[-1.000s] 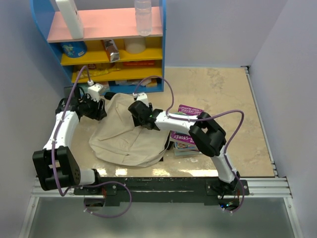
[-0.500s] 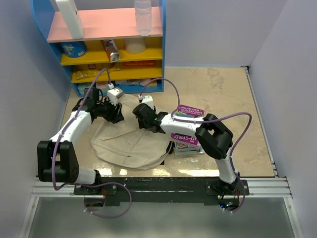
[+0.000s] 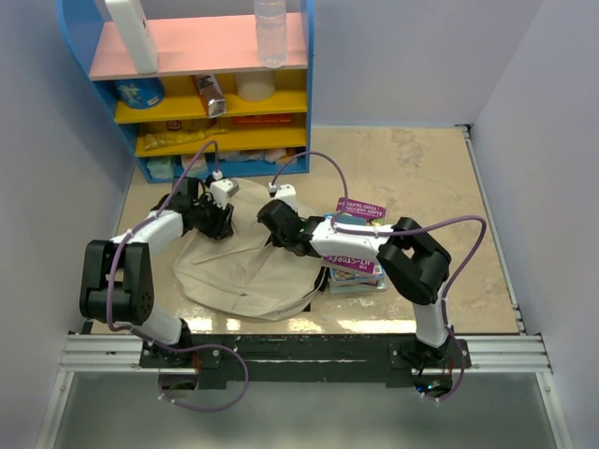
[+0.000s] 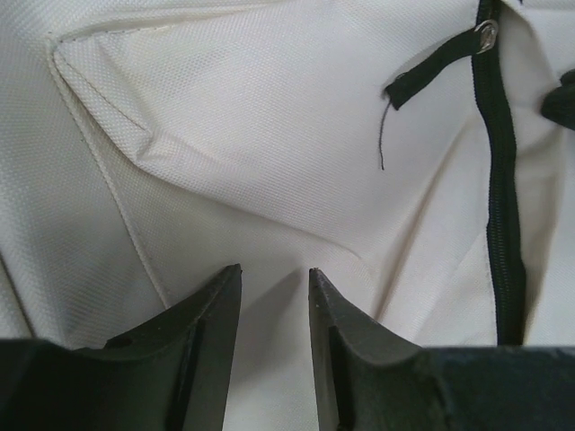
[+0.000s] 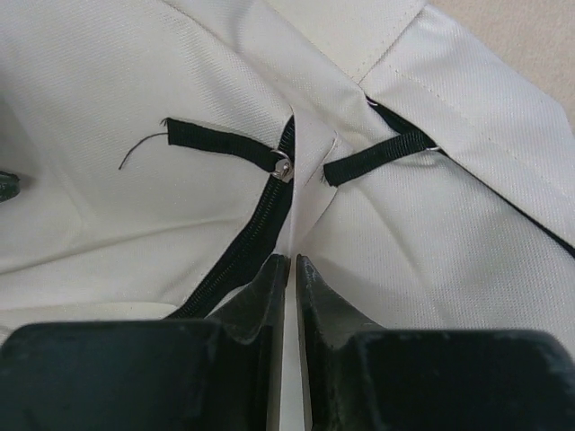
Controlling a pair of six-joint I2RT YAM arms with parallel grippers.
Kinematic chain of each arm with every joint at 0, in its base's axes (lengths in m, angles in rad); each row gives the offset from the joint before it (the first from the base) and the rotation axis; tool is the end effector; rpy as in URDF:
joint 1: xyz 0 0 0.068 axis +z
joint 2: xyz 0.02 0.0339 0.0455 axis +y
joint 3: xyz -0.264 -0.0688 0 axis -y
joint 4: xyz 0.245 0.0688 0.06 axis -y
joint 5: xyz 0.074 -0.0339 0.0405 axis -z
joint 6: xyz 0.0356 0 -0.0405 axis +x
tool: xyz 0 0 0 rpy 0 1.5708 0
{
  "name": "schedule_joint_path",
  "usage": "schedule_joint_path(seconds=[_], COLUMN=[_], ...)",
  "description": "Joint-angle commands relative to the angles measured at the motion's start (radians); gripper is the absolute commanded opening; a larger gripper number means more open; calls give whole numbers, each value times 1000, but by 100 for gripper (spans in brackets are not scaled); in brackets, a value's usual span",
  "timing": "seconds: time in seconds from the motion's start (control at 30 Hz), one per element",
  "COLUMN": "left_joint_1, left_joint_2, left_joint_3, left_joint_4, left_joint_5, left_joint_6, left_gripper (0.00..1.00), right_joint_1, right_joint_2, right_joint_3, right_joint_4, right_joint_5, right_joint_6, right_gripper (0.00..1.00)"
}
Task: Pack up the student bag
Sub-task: Unzip the student bag at the center of the board.
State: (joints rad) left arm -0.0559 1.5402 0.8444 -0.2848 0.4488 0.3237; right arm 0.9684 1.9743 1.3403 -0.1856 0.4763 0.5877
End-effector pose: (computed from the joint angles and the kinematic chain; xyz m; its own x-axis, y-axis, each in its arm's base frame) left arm 0.2961 -0.0320 0.1783 -0.6938 0.3258 -0.6423 0.5401 0.8253 -0.1647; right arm 0.2564 0.3440 0.1823 -0.6523 -0.0790 -0.7538 -0.2322 0.9676 0.0995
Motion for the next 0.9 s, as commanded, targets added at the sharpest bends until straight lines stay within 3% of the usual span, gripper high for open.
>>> schedule_joint_path(seconds=[0.0,0.27,0.53,0.7,0.87], left_joint_1=[5,4,-22,-160,-219], left_joint_2=[-25,-78,-150,-71,78], left_joint_3=[-18,-5,111,147,214], left_joint_4=[67,32,-63,5,65], left_joint_5=[-78,-35,160,91,57], left_joint_6=[5,3,-46,-67,-60], left_gripper=[41,41,57,58,58], right_joint_1=[-17,-36,-45,-56,-60], right_joint_2=[-45,-42,-18,-32,-63], right_joint_3=[-64,-119,-128,-171,-222], right_joint_4=[-45,-22,18,46,83], right_joint_5=[30,-1,-44,-61,-80], right_joint_6=[20,44,60,84,100], right_gripper=[9,9,8,4,0])
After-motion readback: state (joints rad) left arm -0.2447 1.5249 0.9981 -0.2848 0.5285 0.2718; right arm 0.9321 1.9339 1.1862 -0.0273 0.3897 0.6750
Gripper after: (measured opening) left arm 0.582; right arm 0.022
